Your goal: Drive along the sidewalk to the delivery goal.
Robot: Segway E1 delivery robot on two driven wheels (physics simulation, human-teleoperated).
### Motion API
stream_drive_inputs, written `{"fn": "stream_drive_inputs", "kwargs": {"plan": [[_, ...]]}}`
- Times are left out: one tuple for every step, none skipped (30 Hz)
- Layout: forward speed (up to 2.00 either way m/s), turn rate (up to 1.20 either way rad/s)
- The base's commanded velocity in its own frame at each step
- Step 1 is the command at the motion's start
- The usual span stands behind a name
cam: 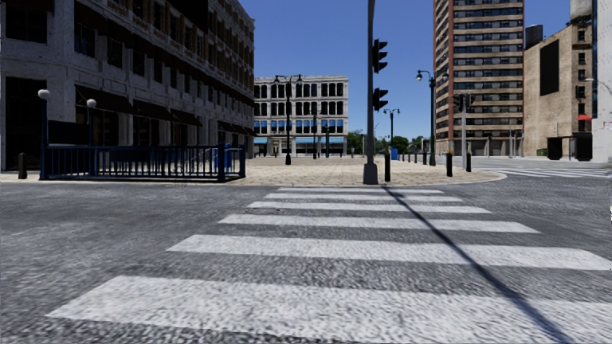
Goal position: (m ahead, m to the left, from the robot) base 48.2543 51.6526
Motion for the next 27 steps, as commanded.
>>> {"fn": "stream_drive_inputs", "kwargs": {"plan": [[2.00,-0.50],[2.00,-0.51],[2.00,-0.51],[2.00,-0.51],[2.00,-0.51],[2.00,-0.51],[2.00,-0.51],[2.00,-0.37],[2.00,0.00],[2.00,0.00],[2.00,0.00],[2.00,0.00],[2.00,0.00],[2.00,0.00],[2.00,0.00],[2.00,0.00],[2.00,0.00],[2.00,0.00],[2.00,0.00],[2.00,0.00],[2.00,0.00],[2.00,0.00],[2.00,0.00],[2.00,0.00],[2.00,0.00],[2.00,0.00],[2.00,0.00]]}}
